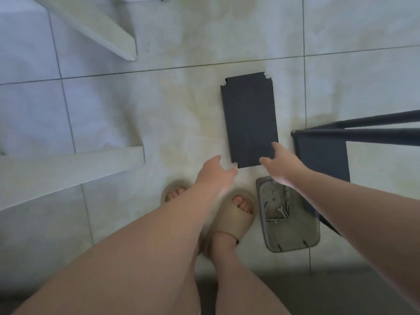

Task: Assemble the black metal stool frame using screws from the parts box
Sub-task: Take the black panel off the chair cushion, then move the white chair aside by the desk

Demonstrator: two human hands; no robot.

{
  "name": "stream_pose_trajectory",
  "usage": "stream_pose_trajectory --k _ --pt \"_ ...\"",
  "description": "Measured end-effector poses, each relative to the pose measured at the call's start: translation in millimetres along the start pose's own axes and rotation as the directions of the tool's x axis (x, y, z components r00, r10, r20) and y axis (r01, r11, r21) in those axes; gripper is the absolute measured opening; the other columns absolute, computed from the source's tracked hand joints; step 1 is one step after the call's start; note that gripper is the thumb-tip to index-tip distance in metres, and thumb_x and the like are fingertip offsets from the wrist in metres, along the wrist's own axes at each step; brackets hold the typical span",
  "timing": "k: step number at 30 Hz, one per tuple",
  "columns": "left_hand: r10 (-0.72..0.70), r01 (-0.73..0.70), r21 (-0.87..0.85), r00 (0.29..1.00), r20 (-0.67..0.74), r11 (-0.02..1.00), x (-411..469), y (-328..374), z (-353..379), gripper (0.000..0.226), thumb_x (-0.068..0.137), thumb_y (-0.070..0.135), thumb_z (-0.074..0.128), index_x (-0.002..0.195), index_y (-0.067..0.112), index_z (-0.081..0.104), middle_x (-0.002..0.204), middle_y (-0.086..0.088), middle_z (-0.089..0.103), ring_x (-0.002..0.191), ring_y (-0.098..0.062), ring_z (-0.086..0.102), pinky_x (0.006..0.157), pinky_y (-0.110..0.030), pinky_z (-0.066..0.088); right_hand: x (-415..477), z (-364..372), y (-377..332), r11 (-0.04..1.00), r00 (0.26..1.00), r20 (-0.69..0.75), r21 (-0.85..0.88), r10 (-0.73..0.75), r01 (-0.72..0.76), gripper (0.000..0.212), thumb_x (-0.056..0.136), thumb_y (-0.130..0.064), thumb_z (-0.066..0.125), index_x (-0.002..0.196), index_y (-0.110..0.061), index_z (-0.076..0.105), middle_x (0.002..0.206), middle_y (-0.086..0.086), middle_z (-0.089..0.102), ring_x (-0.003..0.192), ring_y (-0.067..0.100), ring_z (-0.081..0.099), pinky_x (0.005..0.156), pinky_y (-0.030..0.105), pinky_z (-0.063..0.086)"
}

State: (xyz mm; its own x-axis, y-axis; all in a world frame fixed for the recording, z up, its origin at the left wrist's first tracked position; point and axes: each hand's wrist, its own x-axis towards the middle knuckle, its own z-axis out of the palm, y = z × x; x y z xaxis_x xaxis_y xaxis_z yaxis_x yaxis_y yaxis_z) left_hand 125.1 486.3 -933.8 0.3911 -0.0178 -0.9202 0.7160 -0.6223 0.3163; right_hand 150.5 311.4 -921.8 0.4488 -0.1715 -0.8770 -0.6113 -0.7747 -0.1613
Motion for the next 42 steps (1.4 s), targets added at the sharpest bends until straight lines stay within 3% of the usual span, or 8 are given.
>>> stream_pose_trajectory --k 2,4,9,14,19,28,34,42 --pt "0.059 -0.054 0.191 0.998 -0.022 0.980 -38.9 -5.0 -11.1 0.074 0.098 0.047 0.052 0.159 0.018 0.021 0.166 -0.005 0.020 0.151 -0.026 0.022 0.120 -0.039 0.023 -35.8 -4.3 -10.0 0.994 0.998 0.008 -0.087 -0.068 0.069 0.065 0.105 -0.029 0.046 0.161 -0.016 0.015 0.160 0.011 0.034 0.119 0.028 0.056 0.098 0.044 0.050" --pt "0.100 -0.080 0.345 0.994 -0.041 0.935 -77.6 -8.8 -24.0 0.074 0.098 0.052 0.048 0.159 0.022 0.018 0.168 -0.003 0.009 0.154 -0.025 0.009 0.122 -0.044 0.018 -75.2 -11.1 -19.9 0.976 0.993 0.017 -0.185 -0.114 0.115 0.065 0.104 -0.029 0.043 0.161 -0.016 0.015 0.163 0.007 0.028 0.141 0.030 0.038 0.112 0.047 0.037" --pt "0.188 -0.100 0.498 0.973 -0.130 0.862 -178.6 1.3 -53.1 0.073 0.097 0.059 0.043 0.158 0.029 0.017 0.169 0.000 0.002 0.154 -0.027 -0.002 0.122 -0.049 0.015 -179.1 -39.2 -42.0 0.898 0.974 0.016 -0.385 -0.226 0.214 0.061 0.102 -0.031 0.041 0.157 -0.017 0.019 0.159 0.004 0.031 0.143 0.029 0.030 0.110 0.048 0.033" --pt "0.240 -0.126 0.451 0.949 -0.204 0.883 -281.0 28.2 -81.6 0.072 0.096 0.060 0.041 0.158 0.030 0.019 0.169 -0.002 0.001 0.154 -0.027 -0.006 0.123 -0.052 0.009 -272.5 -85.2 -51.3 0.839 0.954 -0.034 -0.487 -0.296 0.243 0.058 0.101 -0.031 0.043 0.154 -0.018 0.023 0.155 0.005 0.036 0.145 0.029 0.029 0.114 0.051 0.030" --pt "0.291 -0.168 0.397 0.917 -0.272 0.902 -374.1 56.9 -113.3 0.073 0.096 0.061 0.041 0.158 0.030 0.019 0.169 -0.002 0.001 0.154 -0.026 -0.008 0.123 -0.054 0.007 -362.7 -129.9 -61.5 0.754 0.926 -0.042 -0.594 -0.376 0.280 0.066 0.101 -0.032 0.044 0.158 -0.020 0.014 0.165 0.004 0.021 0.153 0.027 0.014 0.122 0.051 0.019" --pt "0.452 -0.318 0.376 0.818 -0.355 0.870 -506.4 104.5 -171.5 0.077 0.095 0.065 0.041 0.159 0.030 0.015 0.169 0.000 0.004 0.155 -0.023 -0.006 0.123 -0.054 0.007 -501.0 -201.5 -114.1 0.688 0.823 -0.117 -0.621 -0.556 0.376 0.068 0.100 -0.036 0.048 0.159 -0.021 0.017 0.165 0.003 0.024 0.153 0.027 0.018 0.121 0.051 0.020" --pt "0.578 -0.433 0.388 0.680 -0.452 0.814 -577.1 130.7 -207.2 0.075 0.097 0.063 0.041 0.159 0.030 0.014 0.169 0.003 0.005 0.155 -0.019 -0.006 0.123 -0.049 0.007 -569.8 -244.4 -156.7 0.605 0.674 -0.171 -0.631 -0.719 0.485 0.067 0.100 -0.035 0.051 0.159 -0.021 0.023 0.166 0.004 0.025 0.153 0.028 0.019 0.121 0.050 0.020" --pt "0.662 -0.520 0.447 0.365 -0.655 0.728 -652.9 151.0 -250.8 0.072 0.098 0.059 0.046 0.158 0.028 0.024 0.167 0.001 0.016 0.155 -0.018 0.000 0.123 -0.042 0.010 -637.0 -303.6 -223.5 0.379 0.437 -0.111 -0.709 -0.893 0.594 0.068 0.099 -0.037 0.052 0.160 -0.025 0.022 0.166 -0.002 0.024 0.153 0.023 0.018 0.122 0.046 0.018"
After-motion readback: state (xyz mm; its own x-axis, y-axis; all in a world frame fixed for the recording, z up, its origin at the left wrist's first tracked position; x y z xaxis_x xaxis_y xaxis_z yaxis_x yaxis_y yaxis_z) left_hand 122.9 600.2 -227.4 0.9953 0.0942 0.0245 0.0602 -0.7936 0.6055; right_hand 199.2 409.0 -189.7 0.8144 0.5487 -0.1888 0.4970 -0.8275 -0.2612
